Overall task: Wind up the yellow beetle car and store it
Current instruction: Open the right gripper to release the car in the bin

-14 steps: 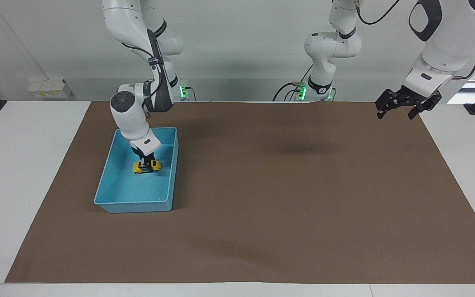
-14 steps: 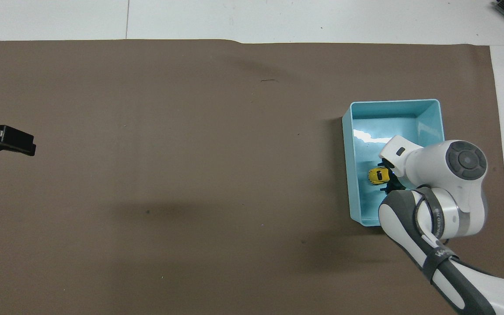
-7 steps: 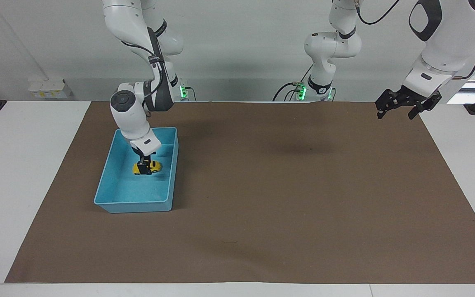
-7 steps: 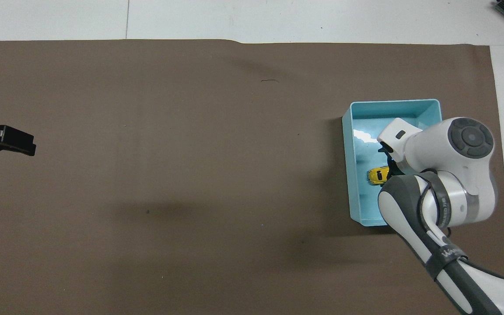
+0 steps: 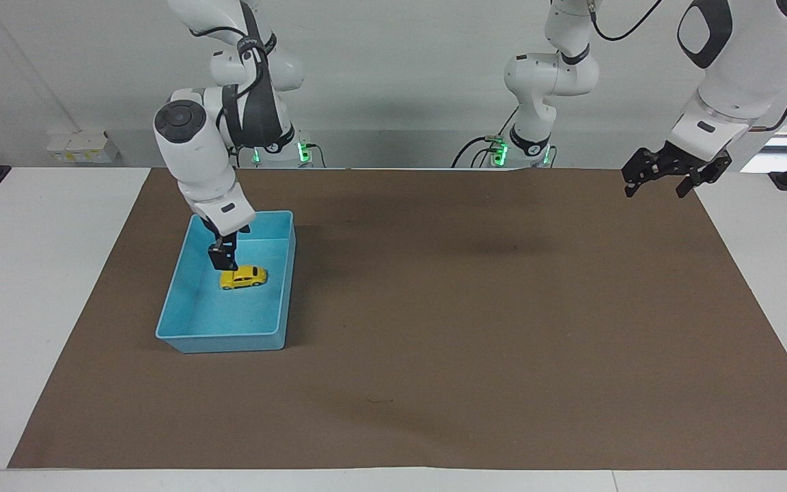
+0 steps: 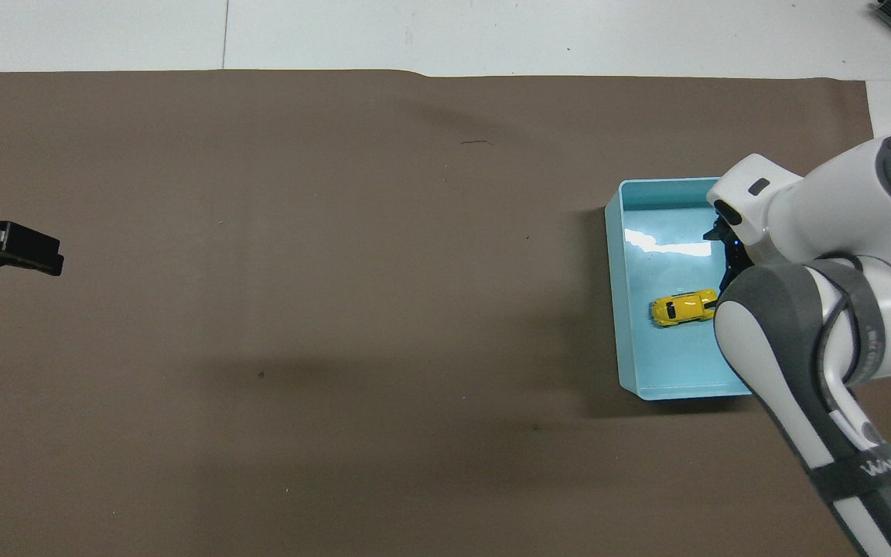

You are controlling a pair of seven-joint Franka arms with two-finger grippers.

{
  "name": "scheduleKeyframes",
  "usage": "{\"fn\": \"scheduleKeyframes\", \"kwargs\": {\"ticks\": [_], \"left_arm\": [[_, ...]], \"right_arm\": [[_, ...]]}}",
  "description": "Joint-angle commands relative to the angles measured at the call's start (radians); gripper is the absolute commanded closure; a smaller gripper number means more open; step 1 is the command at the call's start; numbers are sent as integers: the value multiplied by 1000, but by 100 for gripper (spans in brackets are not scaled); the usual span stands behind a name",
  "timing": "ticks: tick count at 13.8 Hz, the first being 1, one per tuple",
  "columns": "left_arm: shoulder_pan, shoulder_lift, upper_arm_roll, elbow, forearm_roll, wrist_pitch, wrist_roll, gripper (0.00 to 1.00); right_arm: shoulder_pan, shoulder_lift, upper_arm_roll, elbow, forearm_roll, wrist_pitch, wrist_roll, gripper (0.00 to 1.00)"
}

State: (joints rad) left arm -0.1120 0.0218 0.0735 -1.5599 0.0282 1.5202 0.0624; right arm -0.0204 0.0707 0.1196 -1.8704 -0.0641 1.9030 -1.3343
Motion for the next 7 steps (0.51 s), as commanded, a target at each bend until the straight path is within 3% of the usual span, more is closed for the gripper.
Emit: {"fn": "scheduleKeyframes", "kwargs": {"ticks": [1, 4, 7], "left_arm": [[18, 3, -11, 14, -14, -18, -4, 0], [18, 3, -11, 14, -14, -17, -4, 0], [18, 3, -11, 14, -14, -18, -4, 0]], "right_arm": [[-6, -11, 8, 80, 7, -93, 111, 0], [-7, -38, 8, 86, 10, -102, 176, 0], [-6, -45, 11, 166, 9, -178, 332, 0]]}}
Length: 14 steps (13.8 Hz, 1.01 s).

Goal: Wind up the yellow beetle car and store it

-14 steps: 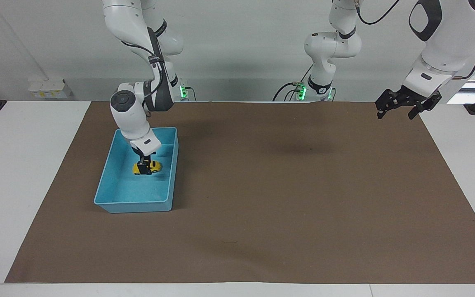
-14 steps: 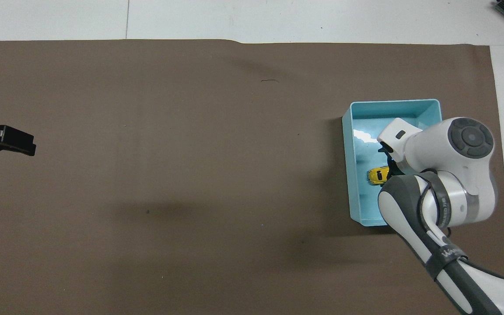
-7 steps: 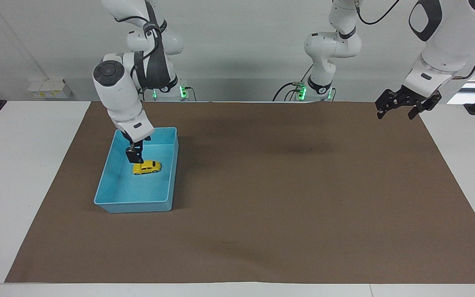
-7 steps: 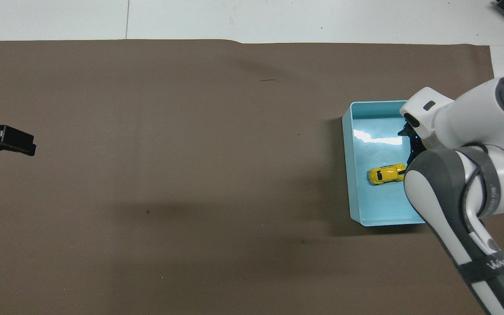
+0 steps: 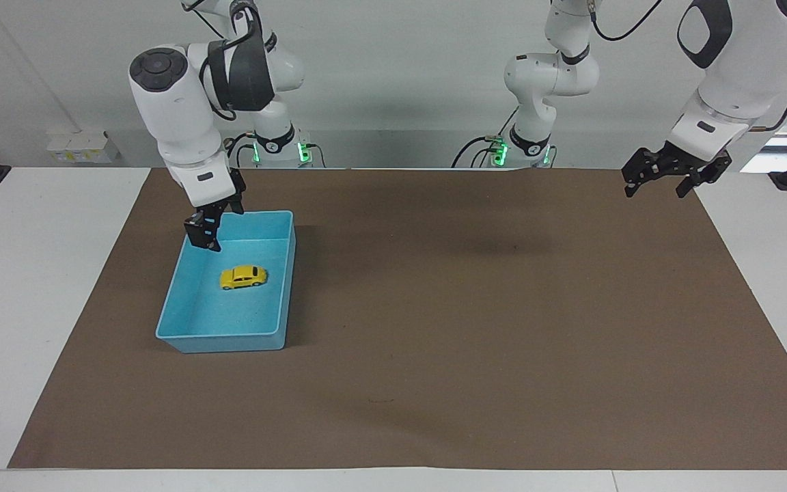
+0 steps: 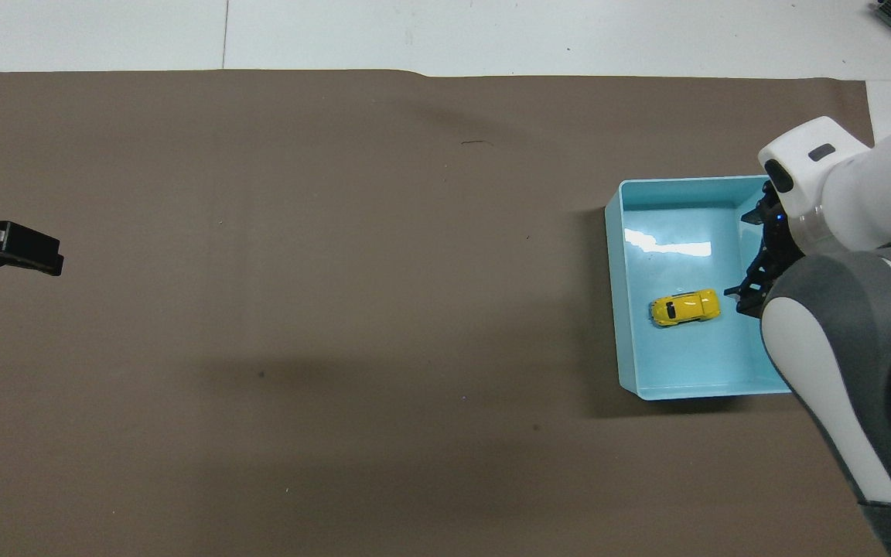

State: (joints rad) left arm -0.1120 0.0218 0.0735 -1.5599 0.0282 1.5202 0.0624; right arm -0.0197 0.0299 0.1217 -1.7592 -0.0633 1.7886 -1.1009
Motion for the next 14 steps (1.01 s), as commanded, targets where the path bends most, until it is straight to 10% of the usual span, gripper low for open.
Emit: {"fn": "scheduleKeyframes", "kwargs": {"ticks": [1, 14], "left_arm": [[18, 3, -11, 14, -14, -18, -4, 0], [18, 3, -11, 14, -14, -17, -4, 0]], "right_arm": [[-6, -7, 9, 75, 8, -81, 171, 0], [-8, -45, 4, 167, 93, -118, 1047, 0]]}}
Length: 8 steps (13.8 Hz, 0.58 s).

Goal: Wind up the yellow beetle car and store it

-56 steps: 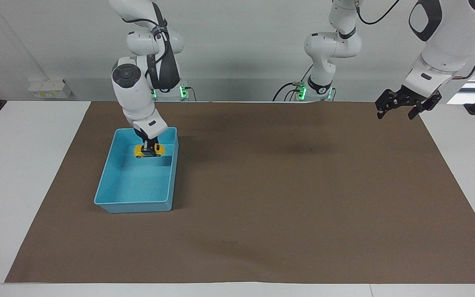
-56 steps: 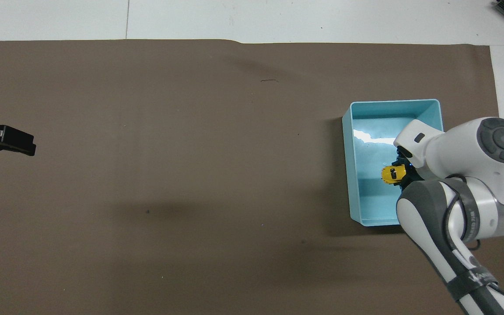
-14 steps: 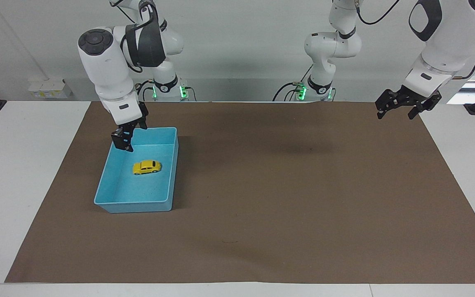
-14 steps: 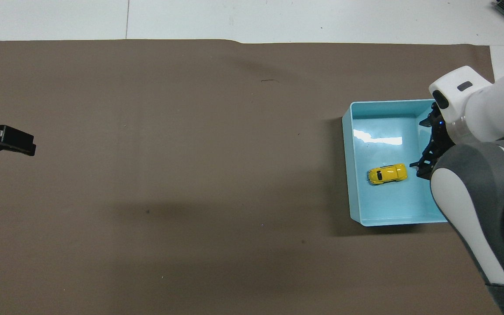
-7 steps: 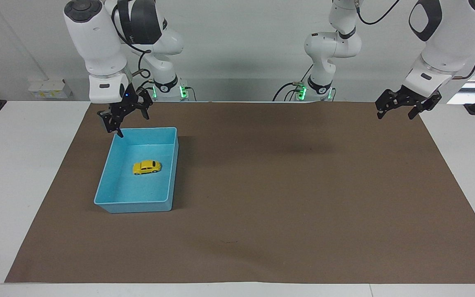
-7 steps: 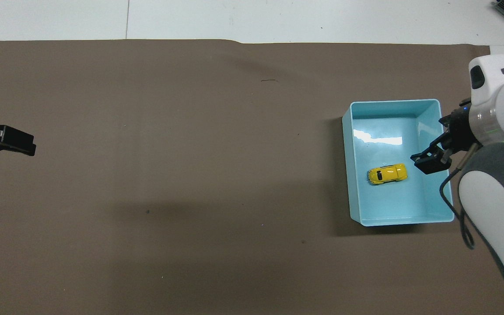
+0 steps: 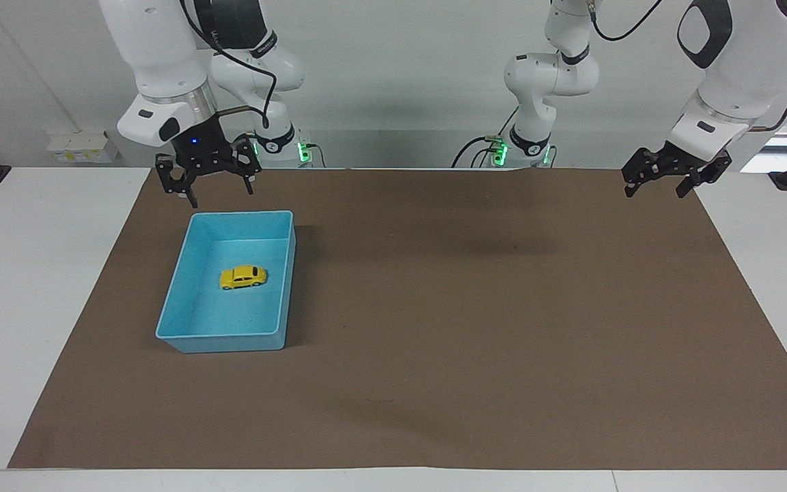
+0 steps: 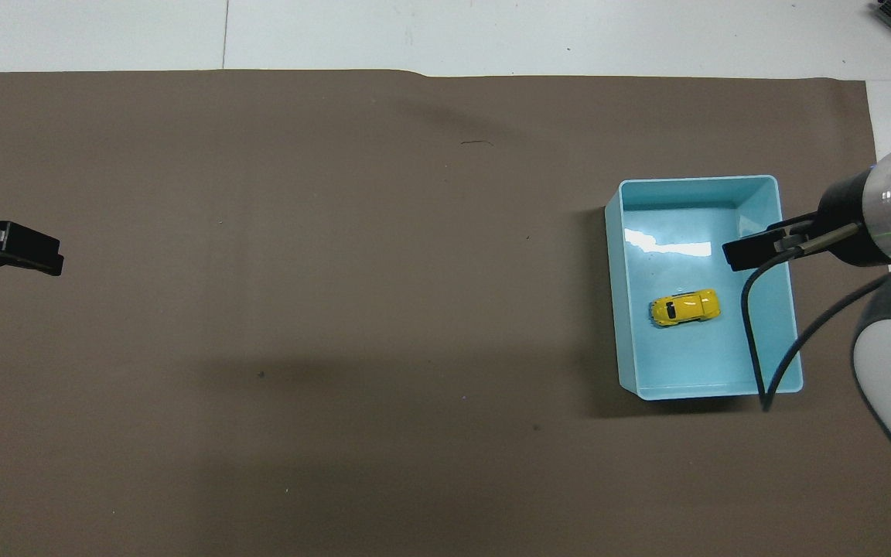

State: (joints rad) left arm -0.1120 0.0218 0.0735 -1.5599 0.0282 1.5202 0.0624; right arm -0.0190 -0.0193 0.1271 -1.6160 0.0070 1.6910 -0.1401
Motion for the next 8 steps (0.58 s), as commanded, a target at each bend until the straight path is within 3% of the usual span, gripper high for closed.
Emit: {"fn": "scheduleKeyframes", "kwargs": {"ticks": [1, 8], "left_arm": [[18, 3, -11, 14, -14, -17, -4, 0], [18, 3, -11, 14, -14, -18, -4, 0]], "right_arm": [[-9, -2, -9, 24, 21, -20, 126, 0], [-35, 4, -14, 87, 1, -108, 270, 0]]}}
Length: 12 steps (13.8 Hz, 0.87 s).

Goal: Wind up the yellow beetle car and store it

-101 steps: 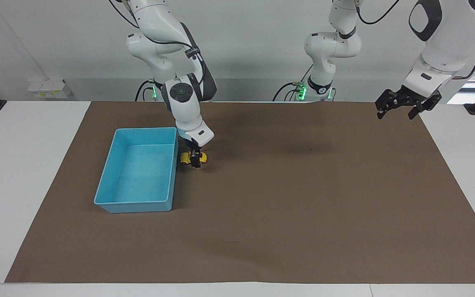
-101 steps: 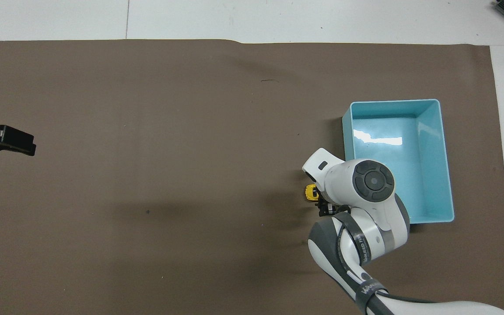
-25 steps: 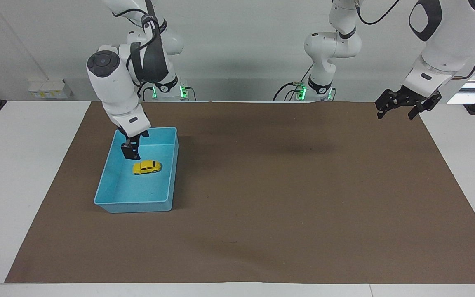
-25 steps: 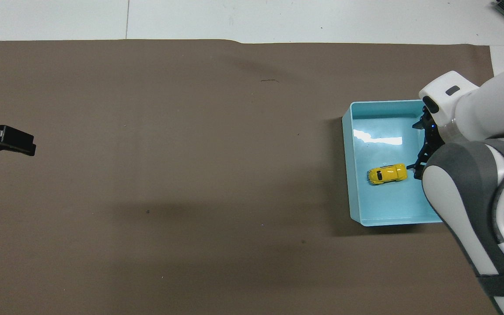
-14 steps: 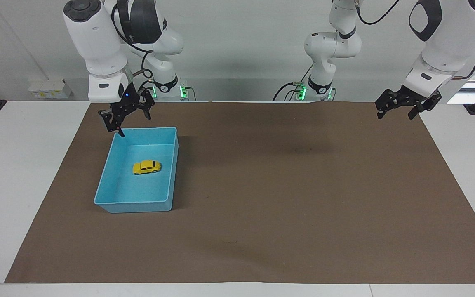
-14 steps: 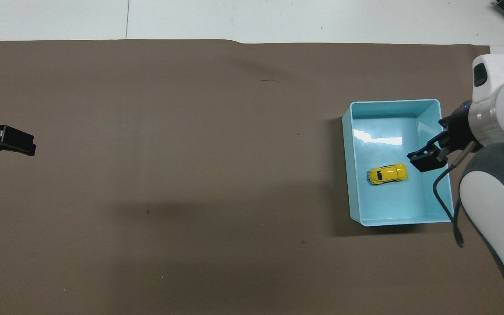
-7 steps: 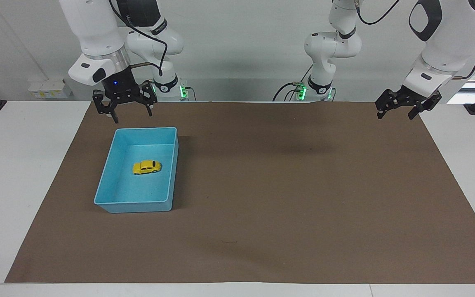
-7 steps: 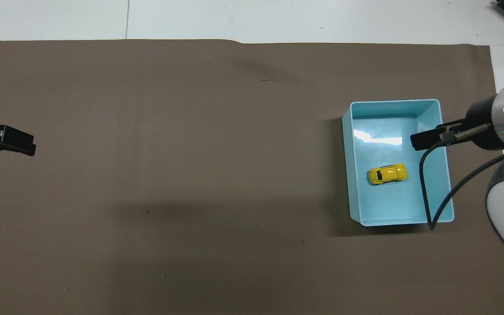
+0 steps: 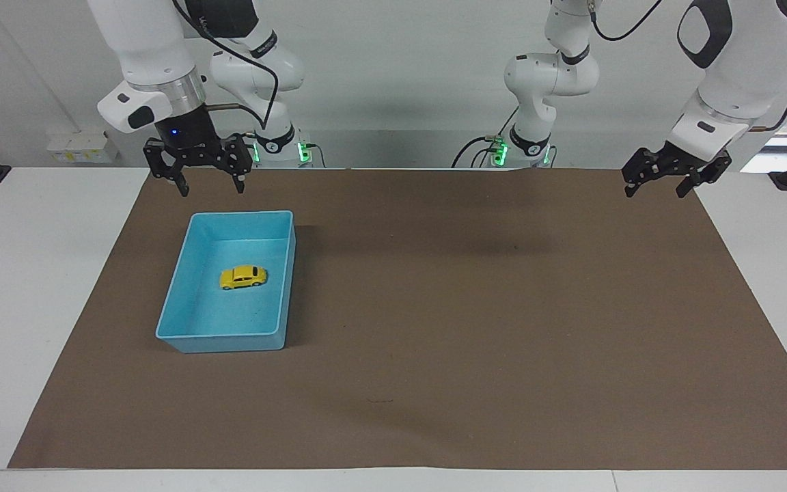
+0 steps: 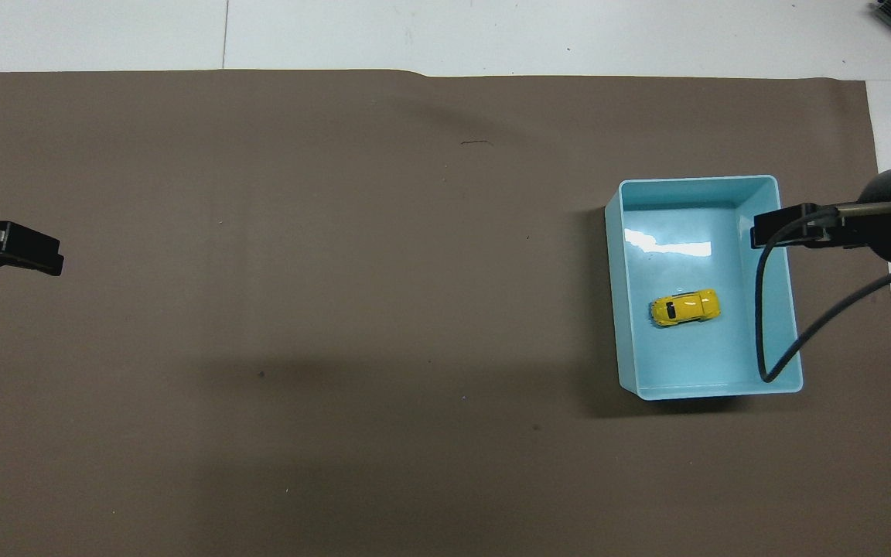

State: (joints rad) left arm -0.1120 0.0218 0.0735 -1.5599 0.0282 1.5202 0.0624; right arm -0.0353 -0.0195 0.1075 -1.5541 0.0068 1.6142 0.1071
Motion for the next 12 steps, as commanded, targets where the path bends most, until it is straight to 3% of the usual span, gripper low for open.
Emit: {"fn": "scheduleKeyframes", "kwargs": {"ticks": [1, 12], "left_arm": [[18, 3, -11, 14, -14, -17, -4, 0], [18, 3, -11, 14, -14, -17, -4, 0]], "right_arm": [[-18, 3, 3, 26, -1, -33, 23, 0], [-12, -2, 0, 48, -17, -51, 34, 0]]}}
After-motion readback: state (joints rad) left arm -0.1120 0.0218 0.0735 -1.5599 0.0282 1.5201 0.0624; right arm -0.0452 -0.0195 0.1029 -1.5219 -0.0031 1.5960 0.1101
